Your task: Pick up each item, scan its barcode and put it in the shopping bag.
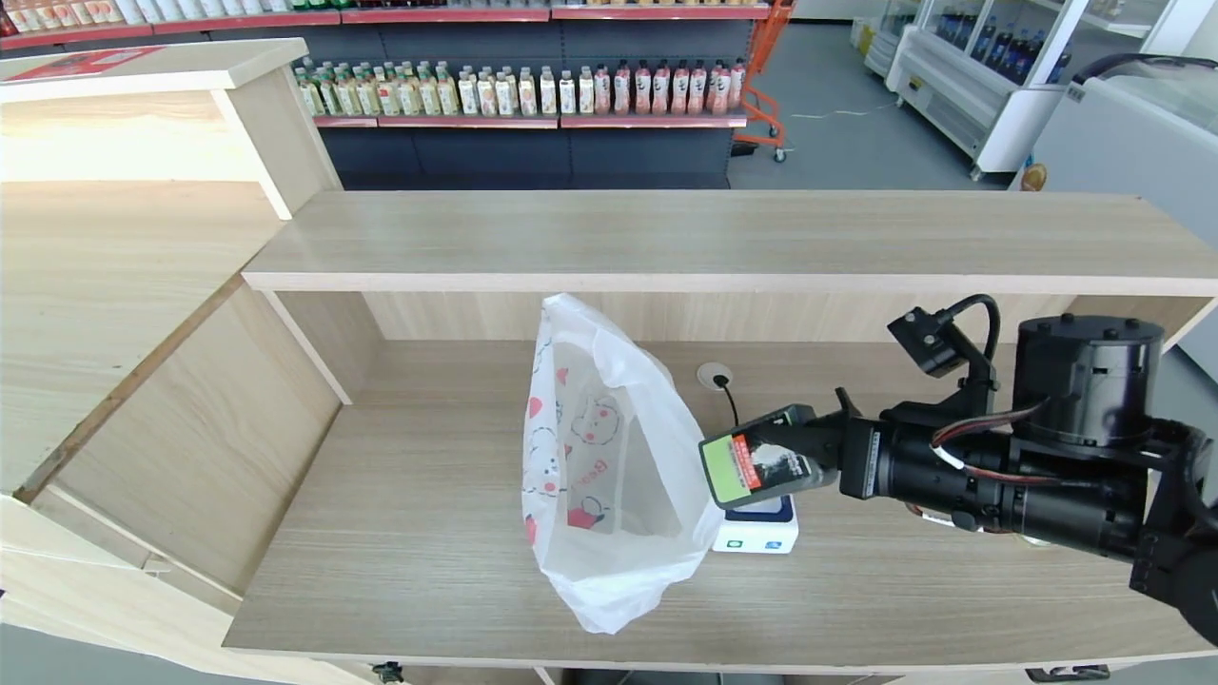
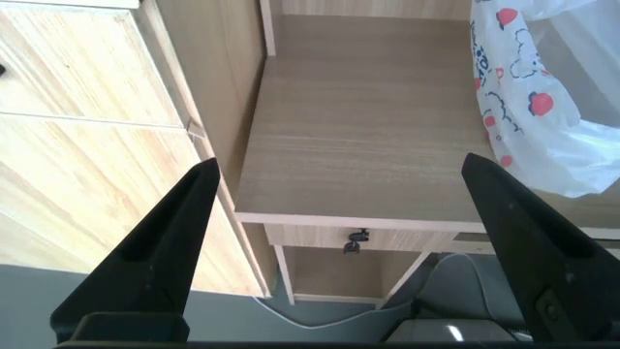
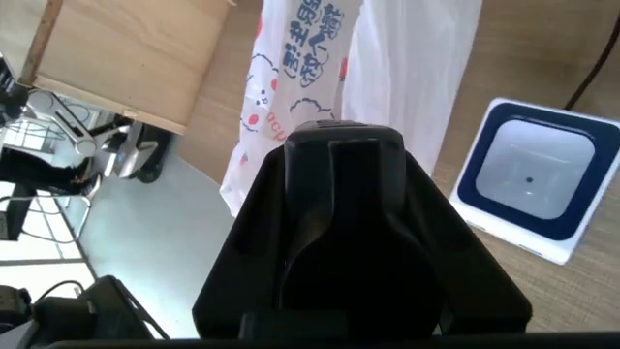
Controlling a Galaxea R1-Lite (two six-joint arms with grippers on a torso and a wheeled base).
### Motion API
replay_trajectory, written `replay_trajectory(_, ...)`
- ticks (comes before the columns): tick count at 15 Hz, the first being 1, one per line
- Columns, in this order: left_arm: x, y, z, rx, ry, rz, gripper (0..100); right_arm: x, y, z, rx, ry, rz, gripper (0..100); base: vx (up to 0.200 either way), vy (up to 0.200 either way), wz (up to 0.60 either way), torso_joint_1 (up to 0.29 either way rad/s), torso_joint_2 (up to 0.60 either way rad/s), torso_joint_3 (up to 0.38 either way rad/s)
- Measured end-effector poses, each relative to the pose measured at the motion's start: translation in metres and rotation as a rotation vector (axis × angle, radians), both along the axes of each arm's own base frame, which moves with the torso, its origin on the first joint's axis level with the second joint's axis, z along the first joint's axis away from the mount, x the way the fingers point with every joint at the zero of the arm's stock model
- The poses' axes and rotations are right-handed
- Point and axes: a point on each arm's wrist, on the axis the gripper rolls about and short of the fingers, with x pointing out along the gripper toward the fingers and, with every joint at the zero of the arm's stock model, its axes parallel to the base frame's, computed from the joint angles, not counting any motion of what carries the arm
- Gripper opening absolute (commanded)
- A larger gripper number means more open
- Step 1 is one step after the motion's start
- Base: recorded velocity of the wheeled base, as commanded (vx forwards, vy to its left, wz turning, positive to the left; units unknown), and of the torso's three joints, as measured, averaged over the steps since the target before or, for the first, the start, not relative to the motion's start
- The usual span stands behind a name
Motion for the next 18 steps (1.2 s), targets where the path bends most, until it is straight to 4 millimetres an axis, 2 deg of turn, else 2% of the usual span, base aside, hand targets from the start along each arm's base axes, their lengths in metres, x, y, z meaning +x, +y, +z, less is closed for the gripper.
replay_trajectory(3, 0.000, 0.000, 0.000, 0.000, 0.000, 0.001, 100, -0.006, 0.010, 0.006, 0.020, -0.019, 0.065, 0, 0.000, 0.000, 0.00, 0.000, 0.00, 0.000)
replay_trajectory(5, 0.000, 0.000, 0.000, 0.000, 0.000, 0.000, 100, -0.005, 0.018, 0.003, 0.015, -0.008, 0.087, 0, 0.000, 0.000, 0.00, 0.000, 0.00, 0.000)
replay_trajectory(7, 0.000, 0.000, 0.000, 0.000, 0.000, 0.000, 100, 0.006, 0.027, 0.000, 0.011, 0.000, 0.096, 0, 0.000, 0.000, 0.00, 0.000, 0.00, 0.000)
replay_trajectory(13, 0.000, 0.000, 0.000, 0.000, 0.000, 0.000, 100, 0.059, 0.065, -0.013, 0.008, 0.003, 0.112, 0, 0.000, 0.000, 0.00, 0.000, 0.00, 0.000)
replay_trajectory(15, 0.000, 0.000, 0.000, 0.000, 0.000, 0.000, 100, 0.072, 0.072, -0.024, -0.002, 0.016, 0.112, 0, 0.000, 0.000, 0.00, 0.000, 0.00, 0.000)
replay_trajectory(18, 0.000, 0.000, 0.000, 0.000, 0.000, 0.000, 100, 0.078, 0.084, -0.046, -0.043, 0.047, 0.141, 0, 0.000, 0.000, 0.00, 0.000, 0.00, 0.000)
